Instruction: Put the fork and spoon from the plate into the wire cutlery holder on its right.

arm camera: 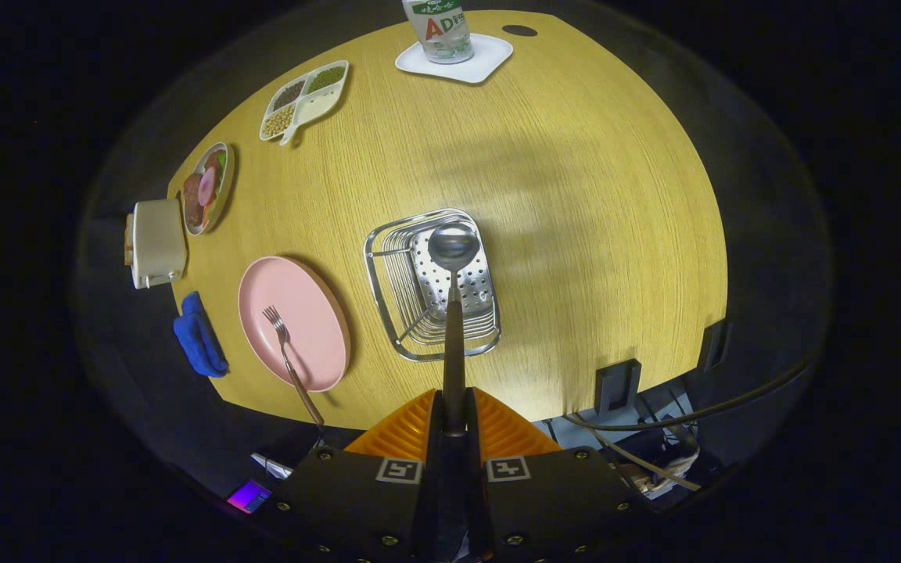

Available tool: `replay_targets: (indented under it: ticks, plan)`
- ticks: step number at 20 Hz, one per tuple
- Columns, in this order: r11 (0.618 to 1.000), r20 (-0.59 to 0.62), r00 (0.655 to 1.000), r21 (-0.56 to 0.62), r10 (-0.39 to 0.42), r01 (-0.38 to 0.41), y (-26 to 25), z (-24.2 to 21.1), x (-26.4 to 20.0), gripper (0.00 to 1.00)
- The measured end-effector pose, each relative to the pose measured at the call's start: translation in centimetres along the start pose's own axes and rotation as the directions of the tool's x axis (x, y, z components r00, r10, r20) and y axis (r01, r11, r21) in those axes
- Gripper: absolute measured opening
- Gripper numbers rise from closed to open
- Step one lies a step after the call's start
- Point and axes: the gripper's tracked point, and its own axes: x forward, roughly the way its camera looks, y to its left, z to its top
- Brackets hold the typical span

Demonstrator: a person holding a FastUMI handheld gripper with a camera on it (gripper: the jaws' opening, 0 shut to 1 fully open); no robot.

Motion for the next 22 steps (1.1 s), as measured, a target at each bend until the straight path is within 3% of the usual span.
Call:
replay_targets:
  ticks: [8,12,18,22]
  plan:
    - [0.995,0.108,0.989,0.019,0.096,-0.099,1.9,-2.3,-3.0,0.16]
    - [0.996,0.199,0.976,-0.029,0.094,-0.09,2.8,-3.0,-4.0,0.16]
    - [0.986,0.401,0.909,-0.156,0.115,-0.056,7.8,-2.5,-2.9,0.15]
    - [0.97,0.451,0.878,-0.238,0.161,-0.056,12.2,-3.2,-0.6,0.16]
